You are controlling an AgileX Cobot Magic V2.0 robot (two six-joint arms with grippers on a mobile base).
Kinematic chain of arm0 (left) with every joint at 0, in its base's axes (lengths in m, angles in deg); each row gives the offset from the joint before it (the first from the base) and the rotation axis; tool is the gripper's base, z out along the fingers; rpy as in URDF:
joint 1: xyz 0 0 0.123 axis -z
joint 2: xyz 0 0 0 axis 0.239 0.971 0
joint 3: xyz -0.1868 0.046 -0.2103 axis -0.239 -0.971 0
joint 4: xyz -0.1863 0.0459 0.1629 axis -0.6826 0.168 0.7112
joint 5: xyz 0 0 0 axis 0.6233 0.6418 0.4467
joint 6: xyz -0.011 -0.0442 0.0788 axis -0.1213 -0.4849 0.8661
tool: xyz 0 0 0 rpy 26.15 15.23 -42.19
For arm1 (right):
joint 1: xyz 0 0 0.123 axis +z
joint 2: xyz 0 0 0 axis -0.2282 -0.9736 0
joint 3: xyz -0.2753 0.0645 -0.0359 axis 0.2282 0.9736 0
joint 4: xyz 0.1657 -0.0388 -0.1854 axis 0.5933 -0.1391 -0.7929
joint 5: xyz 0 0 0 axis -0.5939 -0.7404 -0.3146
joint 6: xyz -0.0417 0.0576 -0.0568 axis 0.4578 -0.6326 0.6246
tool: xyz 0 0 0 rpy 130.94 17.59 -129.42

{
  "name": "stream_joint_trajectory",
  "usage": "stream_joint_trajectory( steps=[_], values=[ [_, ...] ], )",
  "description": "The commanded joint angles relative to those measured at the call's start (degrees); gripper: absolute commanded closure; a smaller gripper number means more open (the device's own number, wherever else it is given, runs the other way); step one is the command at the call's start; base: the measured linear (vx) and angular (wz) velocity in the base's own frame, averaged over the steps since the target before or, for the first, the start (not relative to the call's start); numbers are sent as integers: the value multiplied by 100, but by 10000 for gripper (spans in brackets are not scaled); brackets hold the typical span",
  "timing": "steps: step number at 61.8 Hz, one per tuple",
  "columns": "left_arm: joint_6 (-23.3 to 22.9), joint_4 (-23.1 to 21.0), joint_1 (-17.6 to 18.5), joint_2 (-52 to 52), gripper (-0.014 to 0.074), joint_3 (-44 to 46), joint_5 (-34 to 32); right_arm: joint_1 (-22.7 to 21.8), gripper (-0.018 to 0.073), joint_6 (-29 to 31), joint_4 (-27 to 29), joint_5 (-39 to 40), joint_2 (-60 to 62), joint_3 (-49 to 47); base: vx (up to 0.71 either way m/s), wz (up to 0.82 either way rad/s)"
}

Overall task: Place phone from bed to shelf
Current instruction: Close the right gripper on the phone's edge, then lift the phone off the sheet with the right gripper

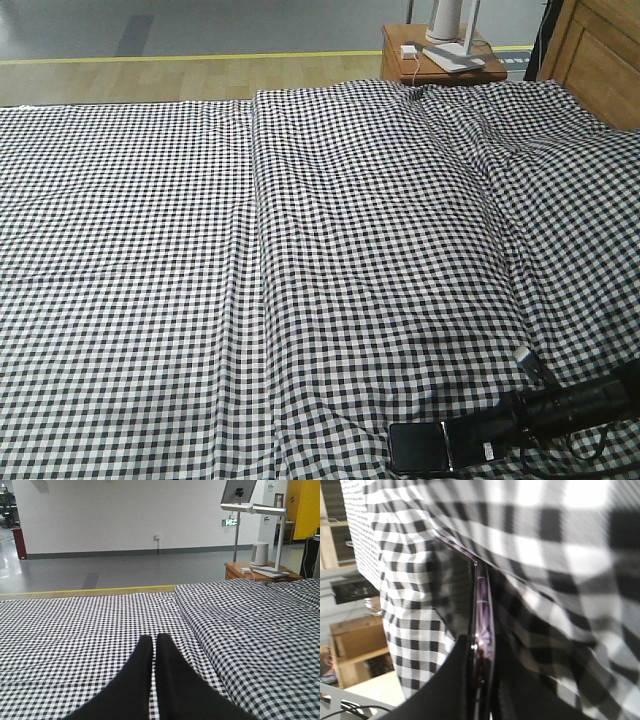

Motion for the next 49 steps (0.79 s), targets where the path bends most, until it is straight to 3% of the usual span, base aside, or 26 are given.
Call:
stream_joint_trajectory(
  steps=[1,35,49],
  values=[
    [-50,-56,-19,-42,595,143,-412,23,564,195,57,-903,561,102,0,0],
    [-50,-56,-19,-42,595,143,-412,29,563,543,176,-903,2522,1285,0,0],
    [-50,-56,-19,-42,595,143,-412,29,563,91,141,-903,3788,1343,0,0]
  ],
)
